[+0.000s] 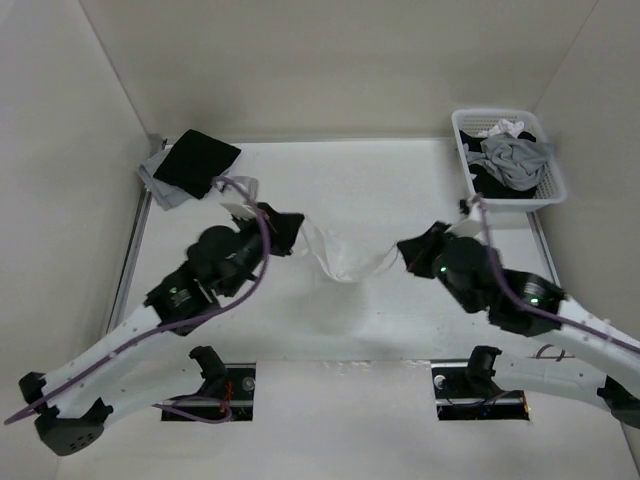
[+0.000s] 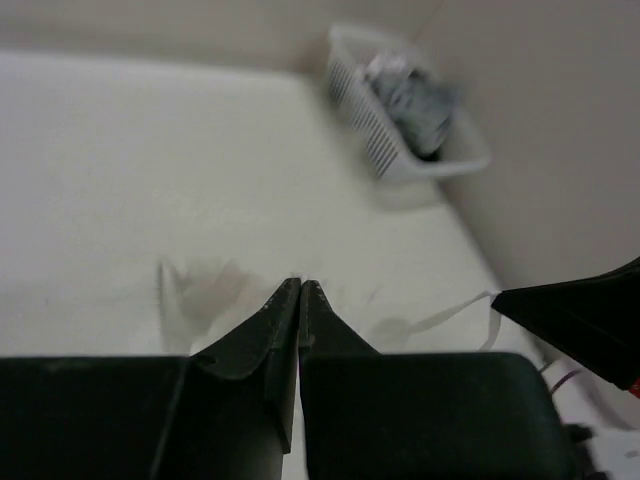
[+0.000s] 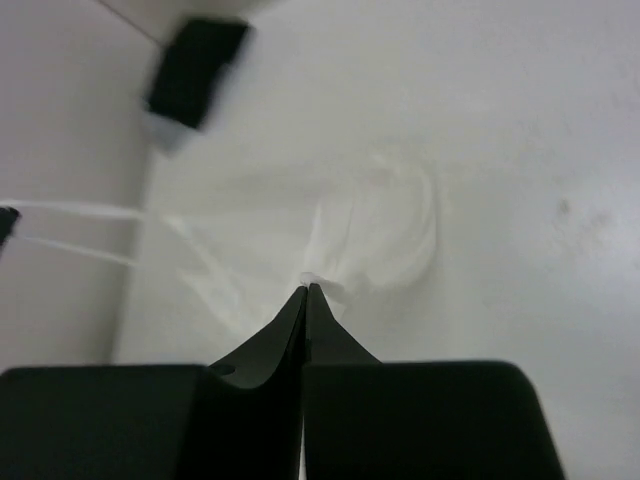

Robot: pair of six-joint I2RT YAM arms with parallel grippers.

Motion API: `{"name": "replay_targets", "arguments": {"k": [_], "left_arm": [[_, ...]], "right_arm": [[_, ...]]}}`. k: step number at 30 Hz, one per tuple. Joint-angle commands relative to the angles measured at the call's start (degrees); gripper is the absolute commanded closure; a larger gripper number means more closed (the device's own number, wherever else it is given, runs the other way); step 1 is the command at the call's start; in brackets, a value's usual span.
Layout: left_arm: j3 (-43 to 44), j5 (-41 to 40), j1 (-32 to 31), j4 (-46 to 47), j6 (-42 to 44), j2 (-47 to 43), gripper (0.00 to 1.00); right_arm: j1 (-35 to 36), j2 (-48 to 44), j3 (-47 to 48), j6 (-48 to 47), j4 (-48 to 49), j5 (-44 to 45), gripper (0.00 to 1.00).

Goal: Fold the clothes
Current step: Flatten the tank top out

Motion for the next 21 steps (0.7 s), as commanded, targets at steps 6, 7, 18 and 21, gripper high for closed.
{"name": "replay_targets", "arguments": {"k": [6, 7, 18, 21], "left_arm": [[28.2, -10.1, -7.4, -1.8, 8.9, -2.5, 1.0], [31.2, -11.2, -8.7, -1.7, 9.9, -2.2, 1.0], [29.3, -16.7, -13.4, 1.3, 14.4, -1.6, 0.98], [18.5, -18.6, -11.0, 2.9, 12.9, -3.1, 0.98]], "right_arm": [[15.9, 4.3, 37.3, -28.7, -2.6, 19.3, 1.0], [18.5, 5.5, 40.9, -32.2, -0.8, 21.6, 1.0], [37.5, 4.4, 33.9, -54.2, 27.1, 35.3, 1.0], [35.1, 0.8, 22.1, -51.9, 31.7, 35.7, 1.0]]}}
